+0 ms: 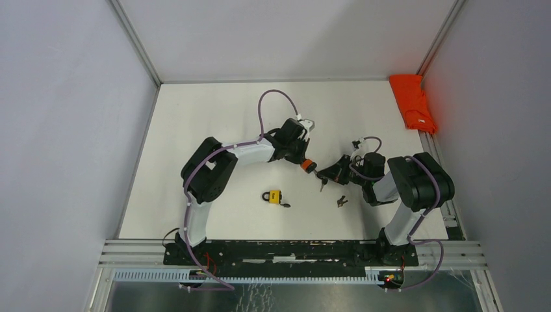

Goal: Unlock with the key

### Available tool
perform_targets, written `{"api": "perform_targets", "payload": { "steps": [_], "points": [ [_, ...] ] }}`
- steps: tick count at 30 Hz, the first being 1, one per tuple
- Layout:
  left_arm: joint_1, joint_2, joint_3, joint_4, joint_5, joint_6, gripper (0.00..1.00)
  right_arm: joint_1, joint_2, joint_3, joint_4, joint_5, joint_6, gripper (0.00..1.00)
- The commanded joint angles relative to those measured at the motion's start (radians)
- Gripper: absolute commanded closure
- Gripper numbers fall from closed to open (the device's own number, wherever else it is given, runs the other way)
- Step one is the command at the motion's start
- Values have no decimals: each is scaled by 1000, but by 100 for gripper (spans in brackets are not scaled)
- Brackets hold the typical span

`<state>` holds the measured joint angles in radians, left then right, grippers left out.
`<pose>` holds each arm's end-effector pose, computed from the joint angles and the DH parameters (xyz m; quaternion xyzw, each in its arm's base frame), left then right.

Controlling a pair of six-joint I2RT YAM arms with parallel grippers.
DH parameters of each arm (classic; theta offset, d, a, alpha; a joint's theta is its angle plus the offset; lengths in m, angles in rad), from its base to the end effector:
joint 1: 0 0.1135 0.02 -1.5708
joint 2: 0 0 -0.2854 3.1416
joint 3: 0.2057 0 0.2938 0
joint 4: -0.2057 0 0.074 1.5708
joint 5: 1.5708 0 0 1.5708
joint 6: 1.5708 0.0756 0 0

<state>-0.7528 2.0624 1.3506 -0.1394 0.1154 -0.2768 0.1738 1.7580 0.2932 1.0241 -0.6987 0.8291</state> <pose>0.3662 -0.3550 0.1105 0.2400 0.9033 -0.2200 0.2794 0.2698 0.0967 0.0580 0.0819 0.8103 0.4953 0.3022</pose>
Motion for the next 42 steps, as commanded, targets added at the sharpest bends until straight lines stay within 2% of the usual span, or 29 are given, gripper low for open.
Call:
{"api": "perform_targets", "payload": {
  "steps": [1,12,35,42],
  "points": [
    [7,63,19,-53,-7,85,98,-1,14,37,30,-28,-19,100],
    [8,85,28,-42,34,76,98,6,39,56,-10,-4,-19,100],
    [8,86,8,-6,76,73,98,23,26,203,-322,117,-35,100],
    [9,87,0,0,89,70,98,23,61,202,-288,124,14,100]
  ]
}}
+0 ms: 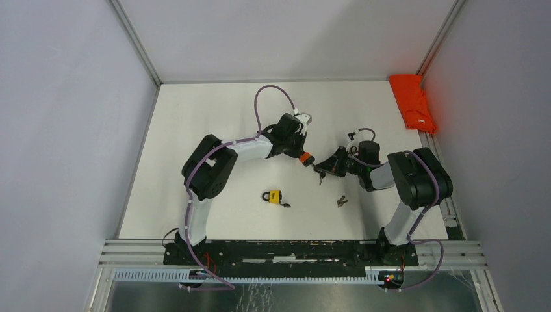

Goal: Unlock with the key

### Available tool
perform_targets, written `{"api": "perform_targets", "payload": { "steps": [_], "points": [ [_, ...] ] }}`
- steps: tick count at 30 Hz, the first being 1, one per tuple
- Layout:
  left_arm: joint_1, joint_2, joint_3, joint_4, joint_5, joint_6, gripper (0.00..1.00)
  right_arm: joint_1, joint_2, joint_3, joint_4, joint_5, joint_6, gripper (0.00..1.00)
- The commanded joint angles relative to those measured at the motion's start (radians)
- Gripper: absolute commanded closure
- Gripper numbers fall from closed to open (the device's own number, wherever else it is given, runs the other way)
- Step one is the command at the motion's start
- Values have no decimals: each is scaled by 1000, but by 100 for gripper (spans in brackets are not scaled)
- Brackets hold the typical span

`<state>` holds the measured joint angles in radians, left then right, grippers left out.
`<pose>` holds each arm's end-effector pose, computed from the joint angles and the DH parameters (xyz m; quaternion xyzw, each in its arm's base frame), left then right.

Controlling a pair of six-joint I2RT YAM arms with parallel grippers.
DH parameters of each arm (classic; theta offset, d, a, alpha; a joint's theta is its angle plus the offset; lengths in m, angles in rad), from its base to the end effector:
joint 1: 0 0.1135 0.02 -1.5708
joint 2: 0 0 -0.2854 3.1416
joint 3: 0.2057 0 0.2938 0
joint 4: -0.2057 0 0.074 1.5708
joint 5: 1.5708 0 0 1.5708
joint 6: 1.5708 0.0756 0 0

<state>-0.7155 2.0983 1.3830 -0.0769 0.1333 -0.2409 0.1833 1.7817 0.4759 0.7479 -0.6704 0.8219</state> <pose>0.3895 -0.3518 0.1108 0.2416 0.8913 -0.2290 0.3079 0.3120 0.1056 0.0602 0.1077 0.8342 0.4727 0.2629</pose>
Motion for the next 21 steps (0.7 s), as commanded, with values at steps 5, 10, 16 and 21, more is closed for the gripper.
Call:
{"api": "perform_targets", "payload": {
  "steps": [5,10,16,21],
  "points": [
    [-29,48,-45,-51,86,27,98,19,64,29,31,85,56,100],
    [-29,46,-51,-46,100,20,98,31,79,60,41,81,72,100],
    [-30,49,-54,-40,109,18,98,41,98,92,49,77,87,100],
    [-29,47,-52,-49,93,30,98,40,86,72,44,68,80,100]
  ]
}}
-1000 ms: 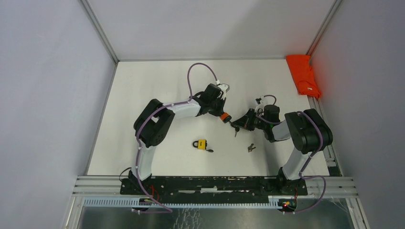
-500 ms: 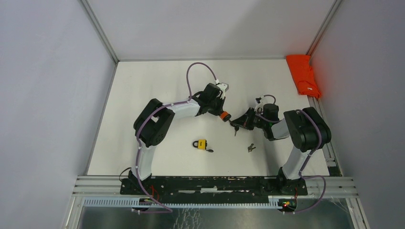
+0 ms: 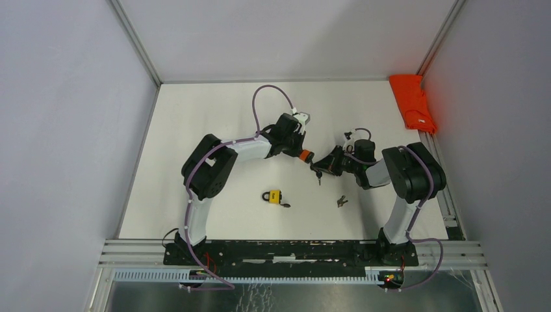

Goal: Unlock with the key

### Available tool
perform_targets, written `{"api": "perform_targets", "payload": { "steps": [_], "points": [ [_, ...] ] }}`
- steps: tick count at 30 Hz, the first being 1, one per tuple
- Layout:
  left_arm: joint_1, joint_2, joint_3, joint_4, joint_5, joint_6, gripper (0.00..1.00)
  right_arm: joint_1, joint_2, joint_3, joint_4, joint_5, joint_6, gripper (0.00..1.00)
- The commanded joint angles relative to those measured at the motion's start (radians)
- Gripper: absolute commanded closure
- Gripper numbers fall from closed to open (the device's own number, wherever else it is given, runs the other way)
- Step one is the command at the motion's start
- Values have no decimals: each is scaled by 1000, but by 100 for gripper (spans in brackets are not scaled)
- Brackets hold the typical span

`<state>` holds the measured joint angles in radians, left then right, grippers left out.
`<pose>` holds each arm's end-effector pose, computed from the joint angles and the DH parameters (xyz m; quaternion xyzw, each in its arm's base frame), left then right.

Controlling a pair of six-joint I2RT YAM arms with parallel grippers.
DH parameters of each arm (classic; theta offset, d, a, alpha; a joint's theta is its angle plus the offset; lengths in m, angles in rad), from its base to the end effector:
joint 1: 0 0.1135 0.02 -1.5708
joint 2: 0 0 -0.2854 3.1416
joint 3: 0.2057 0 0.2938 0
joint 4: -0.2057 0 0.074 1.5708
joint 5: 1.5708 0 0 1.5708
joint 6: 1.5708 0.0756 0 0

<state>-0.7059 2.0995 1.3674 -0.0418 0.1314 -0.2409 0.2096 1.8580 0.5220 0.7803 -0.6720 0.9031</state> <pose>0.3927 -0.3478 0.1082 0.2367 0.8891 -0.2304 0.3170 0.3220 0.1166 0.0512 0.1297 0.8304 0.4870 0.2375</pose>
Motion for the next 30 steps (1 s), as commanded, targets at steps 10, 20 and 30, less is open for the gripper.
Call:
{"api": "perform_targets", "payload": {
  "steps": [10,20,30],
  "points": [
    [-27,34,-23,-113,53,64,98,12,-135,-13,-143,105,-149,100],
    [-26,-65,-67,-115,22,55,98,19,-357,101,-578,271,-502,100],
    [-26,-146,-119,-97,2,31,98,86,-463,265,-1010,722,-759,100]
  ]
}}
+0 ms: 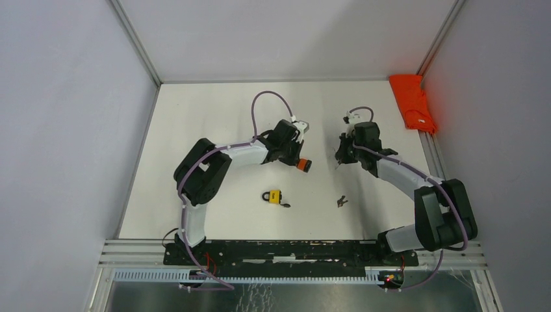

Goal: Unlock with the key

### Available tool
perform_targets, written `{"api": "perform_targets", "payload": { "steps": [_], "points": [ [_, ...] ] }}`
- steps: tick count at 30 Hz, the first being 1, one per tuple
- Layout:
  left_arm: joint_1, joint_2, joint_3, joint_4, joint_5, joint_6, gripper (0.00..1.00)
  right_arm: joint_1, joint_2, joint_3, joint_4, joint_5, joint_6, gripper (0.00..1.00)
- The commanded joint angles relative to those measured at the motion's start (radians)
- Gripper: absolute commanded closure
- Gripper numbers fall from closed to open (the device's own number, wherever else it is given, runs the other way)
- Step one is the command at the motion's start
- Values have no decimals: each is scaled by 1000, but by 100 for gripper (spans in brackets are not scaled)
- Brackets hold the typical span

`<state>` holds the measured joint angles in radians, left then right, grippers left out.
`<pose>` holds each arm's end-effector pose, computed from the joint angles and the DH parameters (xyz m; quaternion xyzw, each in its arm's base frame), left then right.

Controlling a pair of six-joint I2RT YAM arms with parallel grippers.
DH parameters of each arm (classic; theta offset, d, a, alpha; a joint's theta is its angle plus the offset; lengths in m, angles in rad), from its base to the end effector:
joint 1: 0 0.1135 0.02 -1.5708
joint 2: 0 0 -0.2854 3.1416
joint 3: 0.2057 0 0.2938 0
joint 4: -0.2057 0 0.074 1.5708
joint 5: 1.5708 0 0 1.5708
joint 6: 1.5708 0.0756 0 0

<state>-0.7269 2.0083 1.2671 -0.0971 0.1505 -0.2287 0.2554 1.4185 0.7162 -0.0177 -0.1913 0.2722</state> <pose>0.3609 -0.3361 0.1115 0.2556 0.8957 -0.2265 0.2848 0.3316 0.1014 0.1579 -0.0318 0.9070 0.1911 0.3739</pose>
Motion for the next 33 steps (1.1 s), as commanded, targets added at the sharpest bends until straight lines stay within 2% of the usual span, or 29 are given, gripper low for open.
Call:
{"api": "perform_targets", "payload": {
  "steps": [1,5,7,21,33],
  "points": [
    [-4,-61,-20,-42,-19,20,98,53,-30,83,-234,273,-138,100],
    [-6,-84,-27,-42,-25,22,98,120,-15,151,-339,427,-170,100],
    [-5,-91,-30,-41,-25,23,98,143,24,175,-374,458,-186,100],
    [-5,-112,-63,-27,-29,24,98,180,200,135,-236,369,-173,100],
    [-5,-113,-58,-27,-27,26,98,180,233,99,-238,391,-157,100]
  ]
}}
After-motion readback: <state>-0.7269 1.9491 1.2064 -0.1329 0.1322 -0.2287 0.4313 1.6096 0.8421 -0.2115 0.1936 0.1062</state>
